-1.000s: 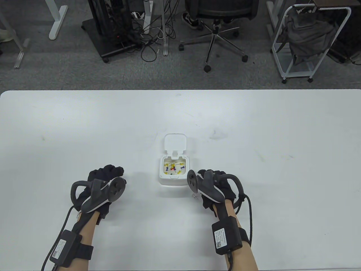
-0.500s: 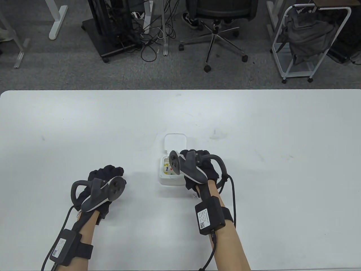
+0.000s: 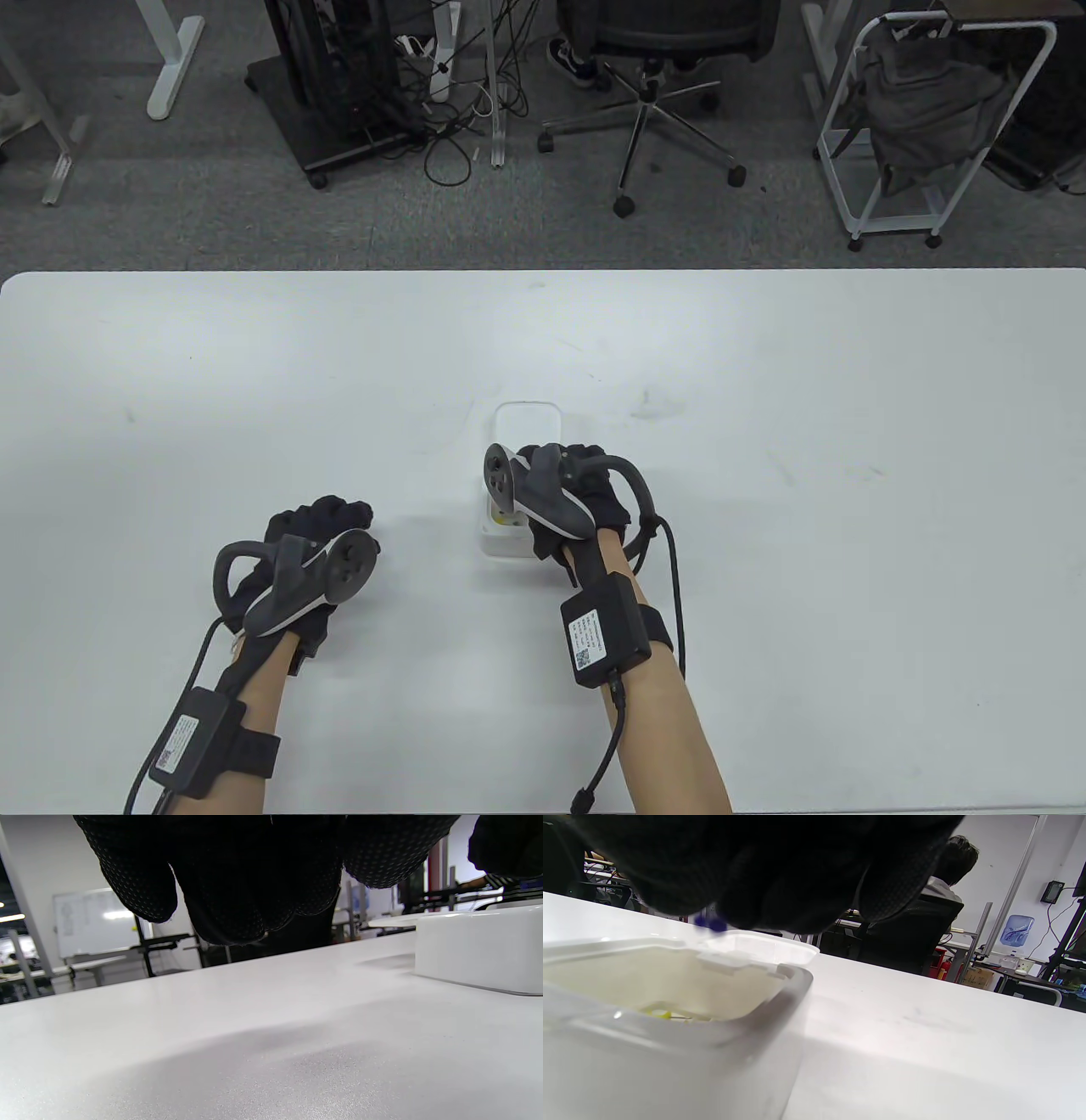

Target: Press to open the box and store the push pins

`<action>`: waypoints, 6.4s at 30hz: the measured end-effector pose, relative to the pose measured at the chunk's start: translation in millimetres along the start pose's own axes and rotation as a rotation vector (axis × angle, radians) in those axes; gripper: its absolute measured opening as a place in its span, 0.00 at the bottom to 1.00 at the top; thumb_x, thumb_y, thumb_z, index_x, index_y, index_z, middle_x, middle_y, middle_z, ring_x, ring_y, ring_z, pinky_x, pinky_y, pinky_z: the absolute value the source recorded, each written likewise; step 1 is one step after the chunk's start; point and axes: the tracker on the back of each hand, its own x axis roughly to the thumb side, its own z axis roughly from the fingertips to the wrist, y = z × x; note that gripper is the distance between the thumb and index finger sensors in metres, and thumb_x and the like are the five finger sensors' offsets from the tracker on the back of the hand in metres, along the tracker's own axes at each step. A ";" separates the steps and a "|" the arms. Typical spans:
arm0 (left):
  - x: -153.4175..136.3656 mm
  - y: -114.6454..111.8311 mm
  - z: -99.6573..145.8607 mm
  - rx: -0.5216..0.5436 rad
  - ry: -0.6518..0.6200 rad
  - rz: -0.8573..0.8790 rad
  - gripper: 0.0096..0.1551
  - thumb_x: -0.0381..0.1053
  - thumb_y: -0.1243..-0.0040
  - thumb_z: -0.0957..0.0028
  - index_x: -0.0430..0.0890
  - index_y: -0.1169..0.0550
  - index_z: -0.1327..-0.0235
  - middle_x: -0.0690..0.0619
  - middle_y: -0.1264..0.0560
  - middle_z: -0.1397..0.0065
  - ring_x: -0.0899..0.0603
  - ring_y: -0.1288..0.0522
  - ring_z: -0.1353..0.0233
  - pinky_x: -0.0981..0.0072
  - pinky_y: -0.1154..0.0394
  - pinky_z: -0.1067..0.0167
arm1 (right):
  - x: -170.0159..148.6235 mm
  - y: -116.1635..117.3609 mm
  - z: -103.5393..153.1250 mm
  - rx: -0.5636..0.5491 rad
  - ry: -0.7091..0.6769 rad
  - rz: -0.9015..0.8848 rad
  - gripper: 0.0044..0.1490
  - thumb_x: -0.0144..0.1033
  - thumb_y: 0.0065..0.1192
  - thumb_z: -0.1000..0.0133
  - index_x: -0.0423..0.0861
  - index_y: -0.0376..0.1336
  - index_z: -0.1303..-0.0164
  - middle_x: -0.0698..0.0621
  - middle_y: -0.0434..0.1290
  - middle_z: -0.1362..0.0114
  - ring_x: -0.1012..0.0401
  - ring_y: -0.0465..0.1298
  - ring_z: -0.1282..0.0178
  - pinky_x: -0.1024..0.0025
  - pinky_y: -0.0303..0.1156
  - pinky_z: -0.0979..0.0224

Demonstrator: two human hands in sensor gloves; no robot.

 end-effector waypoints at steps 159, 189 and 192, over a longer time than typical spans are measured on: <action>-4.9 -1.1 -0.1 -0.001 0.024 0.000 0.29 0.62 0.48 0.43 0.56 0.25 0.30 0.54 0.24 0.27 0.47 0.17 0.37 0.45 0.24 0.27 | -69.8 54.4 -95.7 0.360 0.353 -1.011 0.43 0.60 0.48 0.47 0.55 0.50 0.22 0.40 0.57 0.13 0.39 0.62 0.17 0.36 0.57 0.17; -4.7 -1.1 -0.8 -0.007 0.024 -0.020 0.29 0.62 0.48 0.43 0.56 0.25 0.30 0.54 0.24 0.26 0.46 0.17 0.36 0.45 0.24 0.27 | -58.5 -2.6 -64.1 0.072 0.018 -0.843 0.28 0.56 0.51 0.46 0.58 0.66 0.38 0.54 0.76 0.30 0.48 0.74 0.29 0.39 0.65 0.22; -4.0 -0.5 -0.7 -0.004 0.024 -0.026 0.29 0.62 0.48 0.43 0.56 0.25 0.30 0.54 0.24 0.26 0.46 0.17 0.36 0.45 0.24 0.27 | -48.5 -12.9 -47.2 0.006 -0.069 -0.674 0.29 0.57 0.51 0.46 0.57 0.66 0.38 0.54 0.76 0.30 0.48 0.74 0.29 0.41 0.66 0.23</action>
